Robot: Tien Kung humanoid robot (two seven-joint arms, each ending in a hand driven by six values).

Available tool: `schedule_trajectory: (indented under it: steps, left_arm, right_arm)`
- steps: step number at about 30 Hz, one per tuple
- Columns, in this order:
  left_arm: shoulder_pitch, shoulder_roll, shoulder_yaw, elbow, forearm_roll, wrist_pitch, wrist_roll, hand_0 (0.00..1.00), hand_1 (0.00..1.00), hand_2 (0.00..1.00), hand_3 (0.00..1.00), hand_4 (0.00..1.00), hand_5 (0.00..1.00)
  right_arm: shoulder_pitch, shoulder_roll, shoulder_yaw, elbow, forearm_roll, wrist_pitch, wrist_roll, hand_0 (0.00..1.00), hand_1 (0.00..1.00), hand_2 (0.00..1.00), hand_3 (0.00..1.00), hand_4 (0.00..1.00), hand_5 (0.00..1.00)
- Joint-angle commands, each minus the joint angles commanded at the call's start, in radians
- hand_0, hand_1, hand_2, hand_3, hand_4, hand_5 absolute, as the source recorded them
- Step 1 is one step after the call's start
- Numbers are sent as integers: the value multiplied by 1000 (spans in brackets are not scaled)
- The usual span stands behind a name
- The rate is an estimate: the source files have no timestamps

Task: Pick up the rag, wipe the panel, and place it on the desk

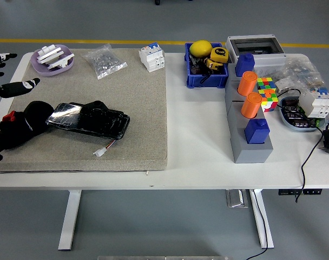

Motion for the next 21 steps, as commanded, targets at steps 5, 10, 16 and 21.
schedule_trajectory:
  steps: [5,10,16,21]
  left_arm:
    - [7,-69,-27,32,-124,35,-65,764,839,830,672,868,165]
    - [19,-83,-29,38,-180,41,-83,760,833,828,660,869,167]
    - [21,-82,-45,43,-217,48,-99,761,831,819,646,856,186]
    - [14,-72,-38,58,-247,44,-112,765,826,816,639,843,179]
  right_arm:
    - [-3,3,-8,0,2,-2,1,742,620,603,556,901,420]
    - [-5,2,-11,1,3,-4,1,742,620,603,556,901,420]
    - [-6,2,-20,-1,8,-4,-1,742,620,603,556,901,421]
    - [-7,2,-31,-2,15,0,-3,742,620,603,556,901,420]
